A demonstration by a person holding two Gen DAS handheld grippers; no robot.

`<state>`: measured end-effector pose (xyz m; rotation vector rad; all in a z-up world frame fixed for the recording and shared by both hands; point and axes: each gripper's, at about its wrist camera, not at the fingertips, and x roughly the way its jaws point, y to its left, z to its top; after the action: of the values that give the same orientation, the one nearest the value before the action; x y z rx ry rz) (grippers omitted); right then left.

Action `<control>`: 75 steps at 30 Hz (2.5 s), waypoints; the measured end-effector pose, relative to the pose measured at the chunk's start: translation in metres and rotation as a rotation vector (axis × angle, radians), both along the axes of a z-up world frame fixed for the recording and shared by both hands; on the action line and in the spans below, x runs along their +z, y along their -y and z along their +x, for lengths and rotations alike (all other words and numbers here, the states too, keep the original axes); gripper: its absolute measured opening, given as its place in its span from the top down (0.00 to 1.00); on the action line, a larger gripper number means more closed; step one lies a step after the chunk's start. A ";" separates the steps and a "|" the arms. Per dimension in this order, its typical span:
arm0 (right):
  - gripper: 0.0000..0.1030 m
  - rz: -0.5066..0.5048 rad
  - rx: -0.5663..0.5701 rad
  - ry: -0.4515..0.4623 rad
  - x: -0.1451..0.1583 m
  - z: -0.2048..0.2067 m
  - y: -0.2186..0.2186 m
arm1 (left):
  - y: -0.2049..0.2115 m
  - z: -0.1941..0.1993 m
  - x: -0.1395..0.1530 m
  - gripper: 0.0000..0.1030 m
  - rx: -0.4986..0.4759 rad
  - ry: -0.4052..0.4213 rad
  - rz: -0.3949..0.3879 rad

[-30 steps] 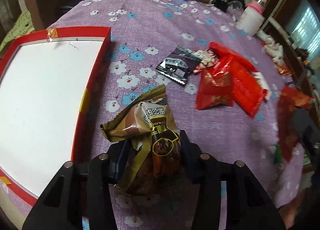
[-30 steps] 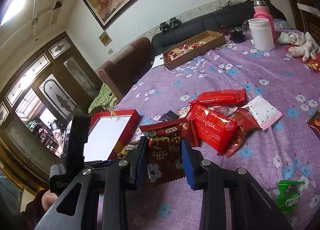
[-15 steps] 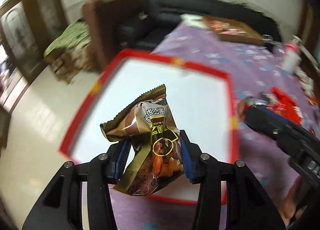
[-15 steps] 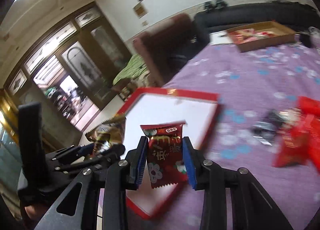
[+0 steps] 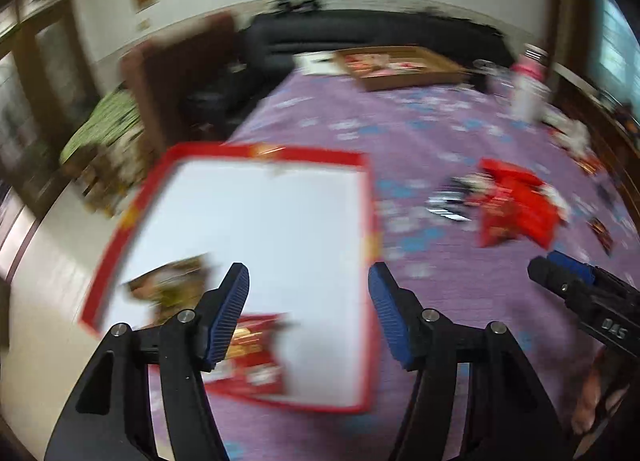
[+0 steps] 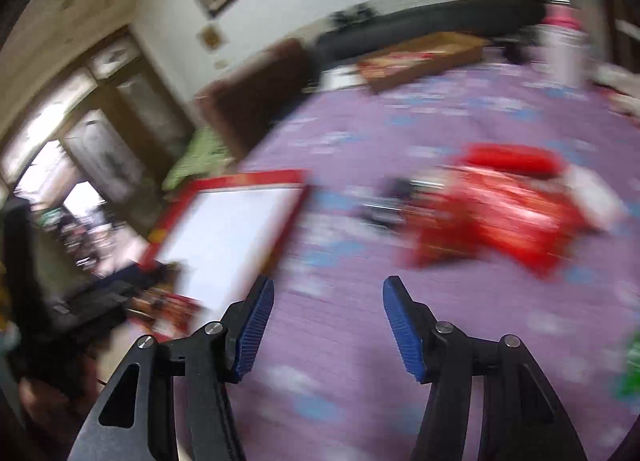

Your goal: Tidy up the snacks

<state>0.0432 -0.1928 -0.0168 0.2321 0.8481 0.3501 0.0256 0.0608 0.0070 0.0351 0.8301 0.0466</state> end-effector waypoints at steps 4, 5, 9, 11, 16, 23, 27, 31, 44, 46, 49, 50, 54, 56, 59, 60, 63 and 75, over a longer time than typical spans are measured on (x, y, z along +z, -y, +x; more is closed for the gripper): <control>0.43 -0.098 -0.173 -0.042 -0.011 -0.020 0.082 | 0.056 0.022 0.003 0.33 -0.146 -0.001 0.007; 0.42 -0.127 -0.216 -0.046 -0.011 -0.025 0.100 | 0.067 0.027 0.002 0.33 -0.169 -0.003 0.020; 0.39 -0.193 -0.286 -0.080 -0.017 -0.031 0.140 | 0.110 0.063 -0.010 0.33 -0.253 -0.033 0.023; 0.39 -0.196 -0.286 -0.100 -0.024 -0.028 0.148 | 0.125 0.076 -0.016 0.33 -0.277 -0.037 0.030; 0.38 -0.213 -0.281 -0.134 -0.041 -0.027 0.145 | 0.150 0.089 -0.030 0.33 -0.407 -0.016 0.080; 0.38 -0.310 -0.276 -0.100 -0.043 -0.025 0.129 | 0.159 0.096 -0.036 0.33 -0.591 -0.004 0.085; 0.38 -0.338 -0.279 -0.087 -0.045 -0.025 0.125 | 0.169 0.094 -0.038 0.33 -0.730 -0.021 0.119; 0.41 -0.345 -0.282 -0.086 -0.045 -0.024 0.126 | 0.175 0.100 -0.046 0.33 -0.796 -0.066 0.124; 0.57 -0.358 -0.267 -0.079 -0.044 -0.025 0.120 | 0.173 0.100 -0.051 0.82 -0.833 -0.166 0.008; 0.57 -0.348 -0.262 -0.088 -0.043 -0.025 0.121 | 0.171 0.094 -0.051 0.81 -0.806 -0.166 0.011; 0.57 -0.333 -0.242 -0.104 -0.042 -0.029 0.121 | 0.167 0.078 -0.051 0.82 -0.780 -0.155 0.014; 0.57 -0.332 -0.231 -0.108 -0.042 -0.030 0.120 | 0.165 0.073 -0.051 0.82 -0.779 -0.147 0.012; 0.57 -0.292 -0.187 -0.129 -0.040 -0.039 0.120 | 0.163 0.051 -0.046 0.81 -0.769 -0.152 0.020; 0.57 -0.274 -0.143 -0.139 -0.039 -0.045 0.117 | 0.158 0.043 -0.044 0.81 -0.754 -0.177 0.010; 0.57 -0.274 -0.083 -0.129 -0.041 -0.056 0.107 | 0.150 0.037 -0.043 0.81 -0.740 -0.206 -0.019; 0.57 -0.303 -0.076 -0.111 -0.042 -0.060 0.103 | 0.147 0.035 -0.044 0.81 -0.732 -0.190 -0.015; 0.55 -0.320 -0.079 -0.094 -0.042 -0.063 0.098 | 0.138 0.032 -0.044 0.81 -0.684 -0.138 0.020; 0.43 -0.310 -0.034 -0.037 -0.045 -0.064 0.096 | 0.128 0.025 -0.024 0.37 -0.659 0.007 0.075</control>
<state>-0.0212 -0.2887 -0.0622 -0.0355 0.9213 0.1795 0.0504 -0.0674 -0.0174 0.3768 0.7762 -0.5423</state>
